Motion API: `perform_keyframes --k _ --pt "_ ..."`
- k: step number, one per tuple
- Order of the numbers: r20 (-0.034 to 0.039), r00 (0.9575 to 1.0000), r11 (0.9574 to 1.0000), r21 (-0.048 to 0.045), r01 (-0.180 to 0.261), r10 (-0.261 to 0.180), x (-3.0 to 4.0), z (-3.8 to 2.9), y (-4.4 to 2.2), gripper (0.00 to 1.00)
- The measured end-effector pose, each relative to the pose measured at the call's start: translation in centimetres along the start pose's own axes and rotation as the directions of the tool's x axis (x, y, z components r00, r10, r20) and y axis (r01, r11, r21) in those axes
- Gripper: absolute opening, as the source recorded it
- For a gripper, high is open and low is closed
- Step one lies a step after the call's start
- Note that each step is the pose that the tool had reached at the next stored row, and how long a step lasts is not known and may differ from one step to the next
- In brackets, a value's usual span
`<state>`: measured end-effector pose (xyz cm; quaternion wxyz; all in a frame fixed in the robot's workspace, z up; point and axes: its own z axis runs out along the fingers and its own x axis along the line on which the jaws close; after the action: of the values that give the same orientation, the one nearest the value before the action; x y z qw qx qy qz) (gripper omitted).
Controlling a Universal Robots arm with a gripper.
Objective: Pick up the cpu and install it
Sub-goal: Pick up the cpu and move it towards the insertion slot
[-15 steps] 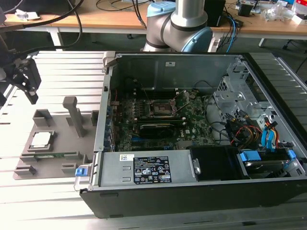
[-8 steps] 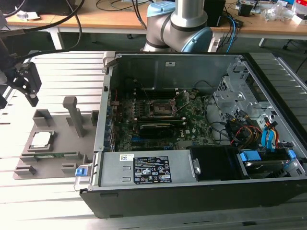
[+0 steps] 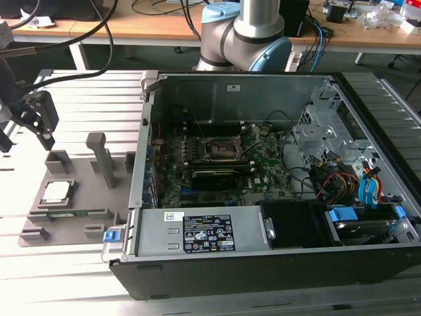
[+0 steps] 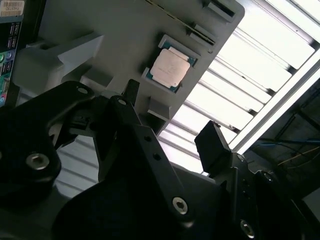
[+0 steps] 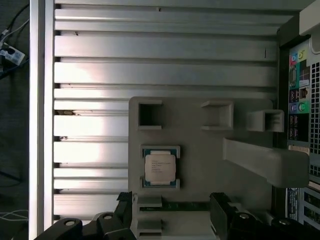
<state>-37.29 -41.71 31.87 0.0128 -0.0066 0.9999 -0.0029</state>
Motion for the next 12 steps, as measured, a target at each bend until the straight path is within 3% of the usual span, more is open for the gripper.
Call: perform_keyframes --k 12 --pt "0.0 1.0 1.0 0.0002 0.0 0.0 0.08 2.05 -0.05 0.73"
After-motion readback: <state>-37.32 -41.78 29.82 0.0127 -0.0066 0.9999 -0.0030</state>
